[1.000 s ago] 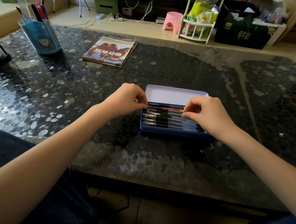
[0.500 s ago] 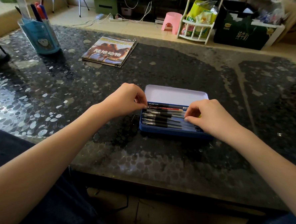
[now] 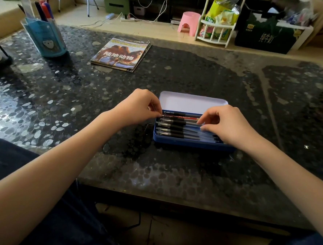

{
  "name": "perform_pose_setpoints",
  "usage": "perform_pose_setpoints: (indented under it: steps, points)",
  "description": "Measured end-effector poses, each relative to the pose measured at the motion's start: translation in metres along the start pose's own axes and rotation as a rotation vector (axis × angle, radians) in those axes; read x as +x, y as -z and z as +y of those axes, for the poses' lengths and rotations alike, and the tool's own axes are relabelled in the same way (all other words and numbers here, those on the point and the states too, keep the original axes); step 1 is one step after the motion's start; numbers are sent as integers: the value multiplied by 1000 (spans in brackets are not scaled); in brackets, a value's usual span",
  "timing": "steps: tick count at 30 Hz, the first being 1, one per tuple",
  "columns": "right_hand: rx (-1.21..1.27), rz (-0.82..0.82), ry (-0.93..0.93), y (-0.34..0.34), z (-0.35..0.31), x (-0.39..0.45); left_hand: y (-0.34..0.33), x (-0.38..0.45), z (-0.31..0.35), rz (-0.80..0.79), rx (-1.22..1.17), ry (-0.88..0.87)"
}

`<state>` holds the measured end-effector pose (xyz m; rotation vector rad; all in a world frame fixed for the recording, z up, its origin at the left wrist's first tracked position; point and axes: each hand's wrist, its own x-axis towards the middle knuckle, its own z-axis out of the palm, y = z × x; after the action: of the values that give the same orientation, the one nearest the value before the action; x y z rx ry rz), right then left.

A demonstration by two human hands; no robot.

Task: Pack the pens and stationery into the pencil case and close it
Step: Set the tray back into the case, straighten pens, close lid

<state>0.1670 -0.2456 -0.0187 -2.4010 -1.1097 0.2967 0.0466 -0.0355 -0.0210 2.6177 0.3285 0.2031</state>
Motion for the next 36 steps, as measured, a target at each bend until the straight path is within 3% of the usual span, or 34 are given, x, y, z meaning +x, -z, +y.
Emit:
perform_pose_setpoints:
  steps: [14, 21, 28, 36]
  points:
    - [80, -6, -64, -6, 0, 4, 1, -3, 2, -42, -178, 14]
    - [72, 1, -41, -1, 0, -2, -2, -3, 4, -24, -125, -29]
    - [-156, 48, 106, 2, -5, -18, -3, -1, 4, -15, -86, -53]
    - [-348, 122, 99, -1, -7, -19, -2, -2, 5, -10, -70, -75]
